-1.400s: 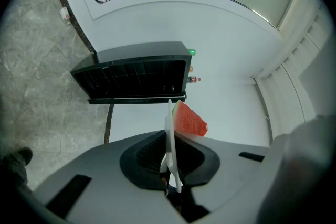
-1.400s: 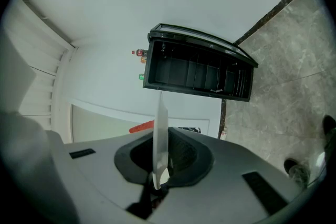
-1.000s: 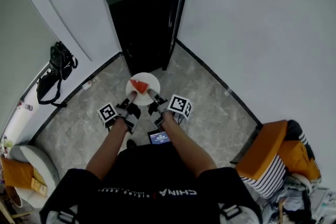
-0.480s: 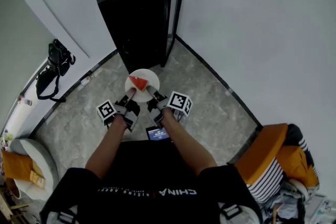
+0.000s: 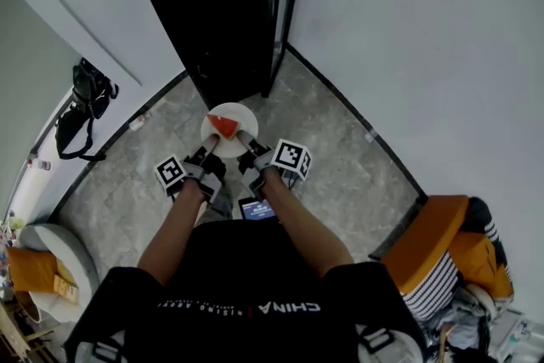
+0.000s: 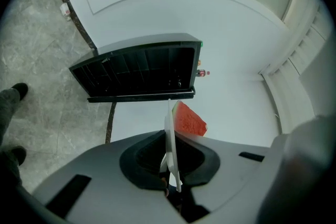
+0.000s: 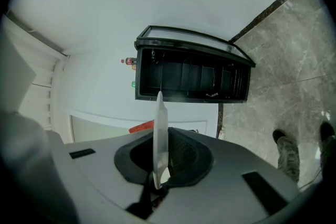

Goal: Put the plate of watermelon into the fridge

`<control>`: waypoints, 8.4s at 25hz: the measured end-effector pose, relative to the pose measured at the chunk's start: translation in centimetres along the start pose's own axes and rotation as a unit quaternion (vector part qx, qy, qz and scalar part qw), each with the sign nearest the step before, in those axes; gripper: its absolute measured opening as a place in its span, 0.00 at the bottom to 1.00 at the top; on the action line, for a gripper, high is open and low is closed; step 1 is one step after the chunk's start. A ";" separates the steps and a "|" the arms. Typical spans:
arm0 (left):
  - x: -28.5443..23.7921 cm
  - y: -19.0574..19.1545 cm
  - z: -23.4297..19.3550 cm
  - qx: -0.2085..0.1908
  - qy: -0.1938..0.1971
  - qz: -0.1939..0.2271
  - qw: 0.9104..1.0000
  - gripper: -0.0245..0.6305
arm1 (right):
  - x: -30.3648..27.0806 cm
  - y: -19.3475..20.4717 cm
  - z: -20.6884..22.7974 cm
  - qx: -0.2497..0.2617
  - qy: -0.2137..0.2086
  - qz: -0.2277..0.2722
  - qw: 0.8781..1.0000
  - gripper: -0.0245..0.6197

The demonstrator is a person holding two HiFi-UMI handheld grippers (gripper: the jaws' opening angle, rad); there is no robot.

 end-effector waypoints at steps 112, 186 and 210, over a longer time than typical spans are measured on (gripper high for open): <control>-26.7 -26.0 -5.4 -0.033 -0.031 0.048 0.998 0.10 | -28.9 -26.8 3.5 -0.017 0.002 -0.005 1.000 0.08; -33.1 -31.5 -16.6 -0.376 -0.207 -0.008 0.903 0.09 | -38.4 -29.5 13.9 0.339 0.140 -0.140 0.920 0.08; -38.0 -35.1 -17.4 -0.465 -0.241 -0.074 0.849 0.07 | -43.5 -32.6 12.9 0.440 0.171 -0.141 0.870 0.08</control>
Point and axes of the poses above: the fingertips, and each gripper's own axes: x backward along the fingers, z to its right, y out of its underside, the point moved 1 cm from there along x, backward along the fingers, and after that the axes turned 2 degrees about -z, right-handed, at the moved point
